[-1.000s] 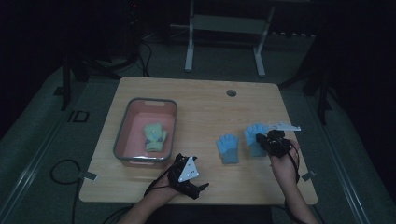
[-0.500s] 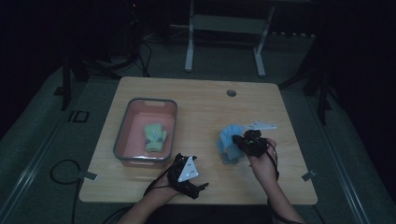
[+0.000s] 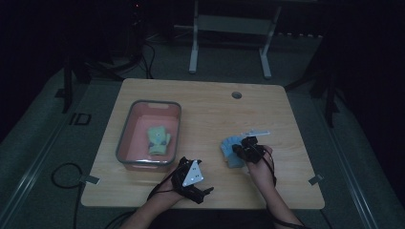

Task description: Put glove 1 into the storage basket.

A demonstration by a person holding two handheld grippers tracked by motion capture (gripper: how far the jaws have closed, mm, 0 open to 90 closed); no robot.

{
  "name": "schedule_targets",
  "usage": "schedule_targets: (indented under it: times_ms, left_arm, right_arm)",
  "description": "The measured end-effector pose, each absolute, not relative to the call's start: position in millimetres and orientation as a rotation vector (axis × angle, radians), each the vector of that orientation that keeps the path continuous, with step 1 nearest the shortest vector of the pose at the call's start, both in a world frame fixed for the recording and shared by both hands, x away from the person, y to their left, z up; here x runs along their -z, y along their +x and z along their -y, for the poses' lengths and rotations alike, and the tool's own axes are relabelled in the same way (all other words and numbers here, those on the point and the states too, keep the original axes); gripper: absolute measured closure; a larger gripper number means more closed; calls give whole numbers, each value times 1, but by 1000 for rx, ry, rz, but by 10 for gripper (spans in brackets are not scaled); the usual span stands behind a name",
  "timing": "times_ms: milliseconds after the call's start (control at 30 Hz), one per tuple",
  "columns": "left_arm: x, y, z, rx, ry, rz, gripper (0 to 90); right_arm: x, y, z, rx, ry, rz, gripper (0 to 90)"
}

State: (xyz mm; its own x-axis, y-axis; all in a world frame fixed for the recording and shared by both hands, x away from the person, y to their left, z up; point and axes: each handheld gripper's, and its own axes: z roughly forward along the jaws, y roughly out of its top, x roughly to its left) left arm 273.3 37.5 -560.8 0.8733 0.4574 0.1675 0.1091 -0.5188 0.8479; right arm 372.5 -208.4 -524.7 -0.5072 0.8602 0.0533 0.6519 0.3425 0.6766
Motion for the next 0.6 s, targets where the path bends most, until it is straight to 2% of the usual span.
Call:
schedule_targets:
  times_ms: [333, 600]
  left_arm:
    - [561, 274, -35, -485, 2100, -428, 17]
    - [562, 274, -29, -469, 2139, -404, 40]
  right_arm:
    - [538, 375, 210, -891, 1343, -2303, 843]
    - [523, 367, 218, -941, 1280, -2294, 668]
